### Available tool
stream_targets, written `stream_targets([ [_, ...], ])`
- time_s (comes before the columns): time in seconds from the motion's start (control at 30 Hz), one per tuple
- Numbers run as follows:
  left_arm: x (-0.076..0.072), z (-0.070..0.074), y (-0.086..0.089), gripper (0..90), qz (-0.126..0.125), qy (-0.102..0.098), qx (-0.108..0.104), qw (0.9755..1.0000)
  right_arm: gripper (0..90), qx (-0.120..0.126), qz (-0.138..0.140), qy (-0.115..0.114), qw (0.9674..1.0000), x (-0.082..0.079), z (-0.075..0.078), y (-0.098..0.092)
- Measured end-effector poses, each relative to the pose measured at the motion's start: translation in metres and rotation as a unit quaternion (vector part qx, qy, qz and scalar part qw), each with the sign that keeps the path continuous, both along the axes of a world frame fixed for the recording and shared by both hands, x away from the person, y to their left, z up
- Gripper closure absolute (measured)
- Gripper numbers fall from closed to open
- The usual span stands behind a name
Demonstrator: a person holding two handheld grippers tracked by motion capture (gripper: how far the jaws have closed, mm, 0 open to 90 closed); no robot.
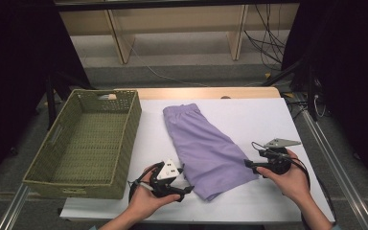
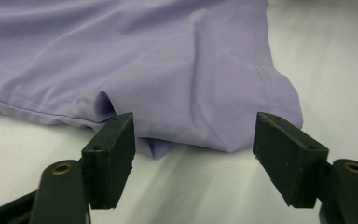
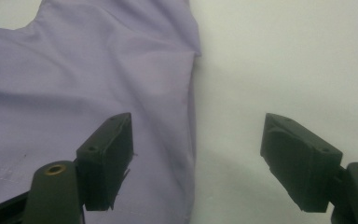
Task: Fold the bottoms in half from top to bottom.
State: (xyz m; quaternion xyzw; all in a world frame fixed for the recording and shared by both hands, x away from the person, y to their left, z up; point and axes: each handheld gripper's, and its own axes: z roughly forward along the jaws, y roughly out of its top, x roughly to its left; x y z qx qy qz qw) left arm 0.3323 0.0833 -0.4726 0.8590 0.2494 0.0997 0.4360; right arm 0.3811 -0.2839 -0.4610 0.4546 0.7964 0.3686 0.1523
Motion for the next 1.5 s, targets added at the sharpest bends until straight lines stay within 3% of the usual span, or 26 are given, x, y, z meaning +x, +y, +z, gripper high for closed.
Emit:
stream_targets([
  [0.3, -0.004, -0.004, -0.008, 31.5, -0.016, 0.011, 0.003, 0.9998, 29.6, -0.002, -0.005, 0.032, 0.9995, 0.004, -0.005, 0.006],
  [0.37, -0.004, -0.005, -0.013, 29.8, -0.019, 0.014, 0.003, 0.9997, 31.1, -0.009, -0.004, 0.042, 0.999, 0.005, -0.008, 0.008],
  [0.53, -0.007, -0.009, -0.032, 21.0, -0.022, 0.008, 0.026, 0.9994, 33.6, -0.024, 0.0, 0.058, 0.998, 0.007, -0.014, 0.012],
  [0.8, -0.006, -0.018, -0.05, 17.4, -0.019, 0.024, 0.038, 0.9988, 37.7, -0.045, 0.006, 0.056, 0.9974, 0.01, -0.018, 0.024],
  [1.0, -0.006, -0.023, -0.059, 19.8, -0.031, 0.023, 0.049, 0.998, 48.2, -0.083, 0.023, 0.04, 0.9955, 0.008, -0.018, 0.033],
  [1.2, -0.008, -0.023, -0.065, 29.8, -0.05, 0.006, 0.056, 0.9972, 61.9, -0.085, 0.032, 0.041, 0.995, 0.007, -0.017, 0.038],
  [1.37, -0.01, -0.02, -0.068, 49.4, -0.07, 0.001, 0.058, 0.9958, 77.7, -0.073, 0.039, 0.047, 0.9954, 0.009, -0.017, 0.04],
  [1.5, -0.01, -0.019, -0.068, 65.7, -0.076, 0.003, 0.059, 0.9953, 84.4, -0.068, 0.037, 0.055, 0.9955, 0.01, -0.017, 0.04],
])
